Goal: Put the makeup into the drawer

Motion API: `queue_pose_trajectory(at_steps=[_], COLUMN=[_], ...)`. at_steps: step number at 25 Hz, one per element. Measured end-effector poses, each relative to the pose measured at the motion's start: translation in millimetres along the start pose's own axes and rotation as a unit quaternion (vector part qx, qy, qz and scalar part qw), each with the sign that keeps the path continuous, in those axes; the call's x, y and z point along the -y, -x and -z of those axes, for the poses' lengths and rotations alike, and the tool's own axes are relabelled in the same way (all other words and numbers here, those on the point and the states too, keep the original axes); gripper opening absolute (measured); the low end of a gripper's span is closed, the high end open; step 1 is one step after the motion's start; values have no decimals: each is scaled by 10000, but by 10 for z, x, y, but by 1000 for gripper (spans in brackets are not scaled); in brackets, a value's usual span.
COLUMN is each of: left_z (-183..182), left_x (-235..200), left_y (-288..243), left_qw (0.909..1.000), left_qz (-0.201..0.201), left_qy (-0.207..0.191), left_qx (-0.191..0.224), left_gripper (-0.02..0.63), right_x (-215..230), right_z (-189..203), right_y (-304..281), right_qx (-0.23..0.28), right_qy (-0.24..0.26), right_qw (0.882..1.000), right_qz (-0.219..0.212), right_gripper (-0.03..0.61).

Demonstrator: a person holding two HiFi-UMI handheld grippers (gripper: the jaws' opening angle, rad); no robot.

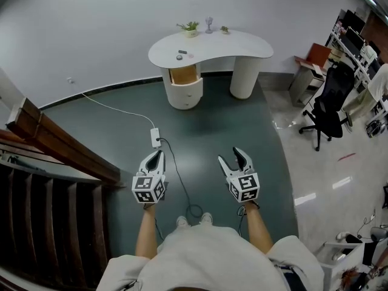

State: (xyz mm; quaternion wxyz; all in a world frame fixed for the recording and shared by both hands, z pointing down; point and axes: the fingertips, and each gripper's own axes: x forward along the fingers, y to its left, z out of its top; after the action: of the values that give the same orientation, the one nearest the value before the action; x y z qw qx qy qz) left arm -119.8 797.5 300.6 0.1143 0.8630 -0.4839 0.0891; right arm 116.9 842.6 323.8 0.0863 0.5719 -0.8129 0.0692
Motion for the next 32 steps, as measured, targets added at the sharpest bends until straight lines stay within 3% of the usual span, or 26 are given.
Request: queue_pose_trajectory(at_steps=[6,15,24,32], left_z=[97,107,17,-274], left_x=[228,84,-530,-1309], left_y=[-83,-453,-1239,-2059], left_qw=[10000,9999,9998,9993], left_qz=[-48,-141,-53,177], left_qy=[-10,75,184,288], left_qx=[-21,-32,-106,-170], left_gripper=[17,17,18,17], right_x=[107,327,504,575], right_z=[117,100,15,-268], right_y=[53,-343,-1284,-2400], right_qx=[-39,-39,-170,-332], right_qy=[16,81,135,190], right_qw=[9999,9997,9996,9993], right_qz=[-140,-216,-169,-34], right_gripper=[251,250,245,244])
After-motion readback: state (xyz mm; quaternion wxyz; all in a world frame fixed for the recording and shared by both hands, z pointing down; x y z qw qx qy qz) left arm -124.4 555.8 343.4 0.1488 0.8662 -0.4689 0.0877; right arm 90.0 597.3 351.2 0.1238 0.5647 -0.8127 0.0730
